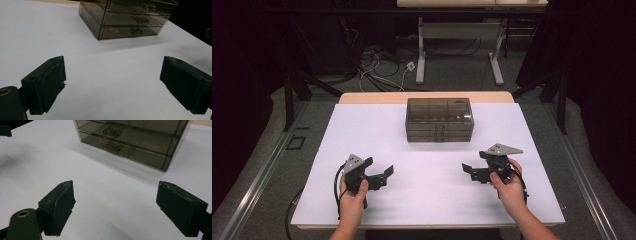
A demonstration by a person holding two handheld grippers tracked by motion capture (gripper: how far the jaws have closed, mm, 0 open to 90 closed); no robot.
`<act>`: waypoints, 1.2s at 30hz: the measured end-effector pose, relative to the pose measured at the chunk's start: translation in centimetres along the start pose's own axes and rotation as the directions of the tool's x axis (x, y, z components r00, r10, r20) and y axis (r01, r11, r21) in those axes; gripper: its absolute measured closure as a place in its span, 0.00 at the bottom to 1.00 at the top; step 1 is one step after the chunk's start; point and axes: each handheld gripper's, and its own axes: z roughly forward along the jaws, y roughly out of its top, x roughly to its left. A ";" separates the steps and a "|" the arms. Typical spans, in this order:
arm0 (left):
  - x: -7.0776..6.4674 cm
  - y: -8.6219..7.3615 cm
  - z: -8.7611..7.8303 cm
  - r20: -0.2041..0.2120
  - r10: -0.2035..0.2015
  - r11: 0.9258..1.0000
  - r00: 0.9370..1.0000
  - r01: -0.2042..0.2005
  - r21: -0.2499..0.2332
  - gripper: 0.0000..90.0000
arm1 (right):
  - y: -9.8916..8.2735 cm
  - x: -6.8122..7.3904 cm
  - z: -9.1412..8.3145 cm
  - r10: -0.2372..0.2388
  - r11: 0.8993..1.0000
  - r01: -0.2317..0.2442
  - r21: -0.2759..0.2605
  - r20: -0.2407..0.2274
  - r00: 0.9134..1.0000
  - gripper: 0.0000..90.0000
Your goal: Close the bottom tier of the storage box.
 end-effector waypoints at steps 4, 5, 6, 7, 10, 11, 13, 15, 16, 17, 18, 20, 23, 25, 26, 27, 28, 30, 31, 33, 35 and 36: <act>0.0 0.0 0.0 0.000 -0.003 1.000 1.000 0.003 -0.001 0.07 | -0.4 -0.7 -0.3 0.015 1.000 -0.015 -0.003 0.015 1.000 0.16; 0.0 0.0 0.0 0.000 -0.003 1.000 1.000 0.003 -0.001 0.07 | -0.6 -0.9 -0.4 0.014 1.000 -0.014 -0.005 0.020 1.000 0.16; 0.0 0.0 0.0 0.000 0.000 1.000 1.000 0.000 -0.001 0.07 | -0.7 -1.0 -0.4 0.016 1.000 -0.016 -0.005 0.027 0.999 0.16; 0.0 0.0 0.0 0.001 -0.002 1.000 1.000 0.002 -0.001 0.07 | -0.9 -1.2 -0.4 0.017 1.000 -0.017 -0.005 0.029 0.999 0.16; 0.0 0.0 -0.1 0.001 -0.001 1.000 1.000 0.001 -0.002 0.07 | -1.3 -1.6 -0.5 0.012 1.000 -0.012 -0.005 0.051 0.999 0.16; 0.0 0.0 -0.1 0.001 -0.002 1.000 1.000 0.002 -0.002 0.07 | -1.3 -1.8 -0.5 0.014 1.000 -0.014 -0.003 0.054 0.998 0.16; 0.1 0.0 -0.1 0.002 -0.002 1.000 1.000 0.002 -0.001 0.07 | -1.4 -2.1 -0.7 0.012 1.000 -0.012 -0.001 0.061 0.998 0.16; 0.1 0.0 -0.1 0.001 -0.003 1.000 1.000 0.003 0.000 0.07 | -1.5 -2.4 -0.8 0.016 1.000 -0.015 -0.007 0.069 0.998 0.16; 0.1 0.0 -0.1 0.001 -0.002 1.000 1.000 0.002 0.000 0.07 | -1.6 -2.5 -0.9 0.023 1.000 -0.022 -0.011 0.076 0.997 0.16; 0.1 0.0 -0.1 0.001 -0.001 1.000 1.000 0.001 0.000 0.07 | -1.7 -2.7 -1.0 0.025 1.000 -0.024 -0.013 0.077 0.997 0.16; 0.1 0.0 -0.1 0.001 -0.001 1.000 1.000 0.001 0.000 0.07 | -1.8 -2.9 -1.0 0.028 1.000 -0.027 -0.011 0.082 0.996 0.16; 0.1 0.0 -0.1 0.002 -0.001 1.000 1.000 0.001 -0.001 0.07 | -2.2 -3.2 -1.1 0.037 0.999 -0.036 -0.014 0.096 0.995 0.16; 0.1 0.0 -0.1 0.003 0.000 1.000 1.000 0.000 -0.001 0.07 | -2.5 -3.8 -1.4 0.058 0.998 -0.056 -0.019 0.109 0.992 0.16; 0.1 0.0 -0.1 0.002 -0.002 1.000 1.000 0.002 -0.001 0.07 | -2.7 -4.2 -1.4 0.071 0.997 -0.069 -0.020 0.122 0.990 0.16; 0.1 0.0 -0.1 0.003 -0.002 1.000 1.000 0.002 -0.001 0.07 | -2.8 -4.4 -1.4 0.079 0.997 -0.078 -0.015 0.129 0.988 0.16; 0.1 0.0 -0.1 0.003 -0.002 1.000 1.000 0.002 0.001 0.07 | -2.9 -4.5 -1.4 0.081 0.997 -0.080 -0.014 0.133 0.988 0.16; 0.1 0.0 -0.1 0.002 -0.002 1.000 1.000 0.002 0.001 0.07 | -3.0 -4.6 -1.3 0.082 0.997 -0.081 -0.014 0.133 0.988 0.16; 0.2 -0.1 -0.1 0.003 -0.001 1.000 1.000 0.001 0.002 0.07 | -3.2 -4.8 -1.2 0.086 0.996 -0.085 -0.011 0.149 0.985 0.16; 0.2 -0.1 -0.1 0.002 -0.001 1.000 1.000 0.001 0.002 0.07 | -3.3 -4.9 -1.2 0.087 0.996 -0.087 -0.010 0.153 0.984 0.16; 0.3 -0.1 -0.1 0.001 -0.002 1.000 1.000 0.002 -0.001 0.07 | -3.4 -4.8 -1.1 0.106 0.994 -0.106 -0.014 0.168 0.980 0.16; 0.3 -0.1 -0.1 0.001 -0.004 1.000 1.000 0.004 0.001 0.07 | -3.6 -4.7 -1.1 0.125 0.992 -0.124 -0.017 0.162 0.979 0.16; 0.3 -0.1 -0.1 0.001 -0.008 1.000 1.000 0.008 0.004 0.07 | -3.6 -4.7 -1.0 0.121 0.993 -0.120 -0.018 0.163 0.979 0.16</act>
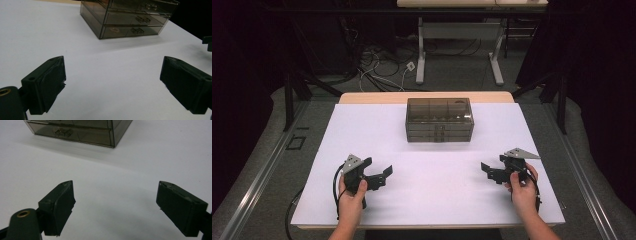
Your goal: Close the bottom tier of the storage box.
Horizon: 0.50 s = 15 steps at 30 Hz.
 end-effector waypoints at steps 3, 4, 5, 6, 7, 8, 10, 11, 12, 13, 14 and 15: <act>0.0 0.0 0.0 0.000 0.002 1.000 1.000 -0.002 0.000 0.07 | -0.1 0.2 0.2 -0.009 1.000 0.009 0.013 -0.001 1.000 0.16; 0.0 0.0 0.0 0.000 0.003 1.000 1.000 -0.003 -0.001 0.07 | -0.1 0.2 0.3 -0.020 1.000 0.020 0.015 0.007 1.000 0.16; 0.0 0.0 0.0 0.000 0.003 1.000 1.000 -0.003 0.000 0.07 | -0.2 0.2 0.3 -0.024 1.000 0.024 0.019 0.007 1.000 0.16; 0.0 0.0 0.0 -0.001 0.001 1.000 1.000 -0.001 0.000 0.07 | -0.2 0.3 0.4 -0.020 1.000 0.020 0.023 0.004 1.000 0.16; 0.1 0.0 0.0 -0.001 0.001 1.000 1.000 -0.001 -0.001 0.07 | -0.2 0.3 0.4 -0.020 1.000 0.020 0.022 0.001 1.000 0.16; 0.1 0.0 0.0 -0.001 0.000 1.000 1.000 0.000 0.000 0.07 | -0.2 0.3 0.4 -0.016 1.000 0.016 0.026 0.000 1.000 0.16; 0.1 0.0 0.0 -0.001 0.001 1.000 1.000 -0.001 0.000 0.07 | -0.2 0.3 0.5 -0.018 0.999 0.018 0.030 0.011 1.000 0.16; 0.1 0.0 0.0 0.000 0.001 1.000 1.000 -0.001 0.000 0.07 | -0.2 0.3 0.5 -0.011 0.999 0.011 0.038 0.012 1.000 0.16; 0.1 0.0 0.0 0.000 0.000 1.000 1.000 0.000 0.001 0.07 | -0.3 0.2 0.5 -0.013 0.999 0.013 0.040 0.018 1.000 0.16; 0.1 0.0 0.0 0.000 0.001 1.000 1.000 -0.001 0.000 0.07 | -0.3 0.2 0.5 -0.006 0.999 0.005 0.045 0.020 1.000 0.16; 0.1 0.0 0.0 -0.001 0.003 1.000 1.000 -0.003 0.000 0.07 | -0.3 0.3 0.5 0.013 0.999 -0.014 0.050 0.020 1.000 0.16; 0.1 0.0 -0.1 -0.002 0.006 1.000 1.000 -0.006 -0.001 0.07 | -0.4 0.3 0.6 0.017 0.999 -0.018 0.051 0.024 1.000 0.15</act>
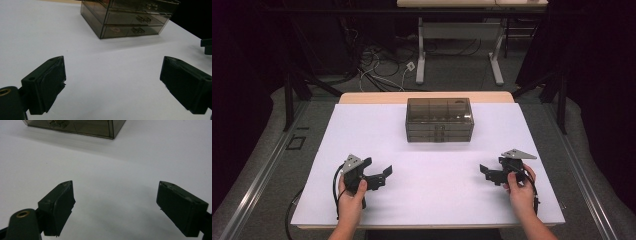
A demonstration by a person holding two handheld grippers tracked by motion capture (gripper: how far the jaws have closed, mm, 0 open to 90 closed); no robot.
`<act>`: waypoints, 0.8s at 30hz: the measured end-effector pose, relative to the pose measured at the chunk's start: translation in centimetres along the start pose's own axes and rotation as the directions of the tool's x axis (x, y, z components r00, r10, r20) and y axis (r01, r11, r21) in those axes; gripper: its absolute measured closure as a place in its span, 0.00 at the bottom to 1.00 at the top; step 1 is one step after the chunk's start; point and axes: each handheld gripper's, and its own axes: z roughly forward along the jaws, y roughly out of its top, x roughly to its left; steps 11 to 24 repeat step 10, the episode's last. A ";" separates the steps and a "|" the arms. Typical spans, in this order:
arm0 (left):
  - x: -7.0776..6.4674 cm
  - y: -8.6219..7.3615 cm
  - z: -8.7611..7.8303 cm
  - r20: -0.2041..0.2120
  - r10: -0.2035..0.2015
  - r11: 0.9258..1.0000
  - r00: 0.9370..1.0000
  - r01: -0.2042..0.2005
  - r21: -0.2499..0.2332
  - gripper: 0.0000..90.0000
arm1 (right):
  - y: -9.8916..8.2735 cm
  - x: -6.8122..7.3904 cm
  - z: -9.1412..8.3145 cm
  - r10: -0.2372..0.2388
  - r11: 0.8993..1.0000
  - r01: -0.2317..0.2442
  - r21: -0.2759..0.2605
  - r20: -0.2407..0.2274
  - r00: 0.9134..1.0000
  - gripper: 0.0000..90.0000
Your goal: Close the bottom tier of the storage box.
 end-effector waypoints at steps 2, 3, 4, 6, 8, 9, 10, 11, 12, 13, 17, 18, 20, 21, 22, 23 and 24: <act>0.1 0.0 -0.1 -0.001 -0.001 1.000 1.000 0.001 0.000 0.07 | 0.0 -0.1 0.1 -0.015 1.000 0.015 0.001 0.007 1.000 0.12; 0.1 0.0 0.0 -0.003 -0.002 1.000 1.000 0.002 -0.001 0.07 | 0.0 0.0 0.1 -0.016 1.000 0.016 0.005 0.005 1.000 0.11; 0.1 0.0 0.0 -0.004 -0.002 1.000 1.000 0.002 -0.001 0.07 | 0.0 0.0 0.1 -0.017 1.000 0.017 0.008 0.003 1.000 0.10; 0.1 0.0 0.0 -0.003 -0.004 1.000 1.000 0.004 0.003 0.07 | 0.0 0.0 0.2 -0.016 1.000 0.016 0.016 0.004 1.000 0.09; 0.1 0.0 0.0 -0.004 0.001 1.000 1.000 -0.001 -0.001 0.07 | 0.0 0.0 0.1 -0.013 1.000 0.013 0.014 0.003 1.000 0.09; 0.1 0.0 -0.1 -0.005 0.001 1.000 1.000 -0.001 0.001 0.07 | 0.0 0.0 0.1 -0.013 1.000 0.013 0.012 0.000 1.000 0.09; 0.1 0.0 -0.1 -0.006 0.003 1.000 1.000 -0.003 -0.001 0.07 | 0.0 0.0 0.1 -0.016 1.000 0.016 0.012 0.002 1.000 0.09; 0.1 0.0 -0.1 -0.006 0.003 1.000 1.000 -0.003 -0.001 0.07 | 0.0 0.0 0.1 -0.016 1.000 0.016 0.012 0.002 1.000 0.09; 0.1 0.0 -0.1 -0.006 0.003 1.000 1.000 -0.003 -0.001 0.07 | 0.0 0.0 0.1 -0.016 1.000 0.016 0.012 0.002 1.000 0.09; 0.1 0.0 -0.1 -0.006 0.003 1.000 1.000 -0.003 -0.001 0.07 | 0.0 0.0 0.1 -0.016 1.000 0.016 0.012 0.002 1.000 0.09; 0.1 0.0 -0.1 -0.006 0.003 1.000 1.000 -0.003 -0.001 0.07 | 0.0 0.0 0.1 -0.016 1.000 0.016 0.012 0.002 1.000 0.09; 0.1 0.0 -0.1 -0.006 0.003 1.000 1.000 -0.003 -0.001 0.07 | 0.0 0.0 0.1 -0.016 1.000 0.016 0.012 0.002 1.000 0.09; 0.1 0.0 -0.1 -0.006 0.003 1.000 1.000 -0.003 -0.001 0.07 | 0.0 0.0 0.1 -0.016 1.000 0.016 0.012 0.002 1.000 0.09; 0.1 0.0 -0.1 -0.006 0.003 1.000 1.000 -0.003 -0.001 0.07 | 0.0 0.0 0.1 -0.016 1.000 0.016 0.012 0.002 1.000 0.09; 0.1 0.0 -0.1 -0.006 0.003 1.000 1.000 -0.003 -0.001 0.07 | 0.0 0.0 0.1 -0.016 1.000 0.016 0.012 0.002 1.000 0.09; 0.1 0.0 -0.1 -0.006 0.003 1.000 1.000 -0.003 -0.001 0.07 | 0.0 0.0 0.1 -0.016 1.000 0.016 0.012 0.002 1.000 0.09; 0.1 0.0 -0.1 -0.006 0.003 1.000 1.000 -0.003 -0.001 0.07 | 0.0 0.0 0.1 -0.016 1.000 0.016 0.012 0.002 1.000 0.09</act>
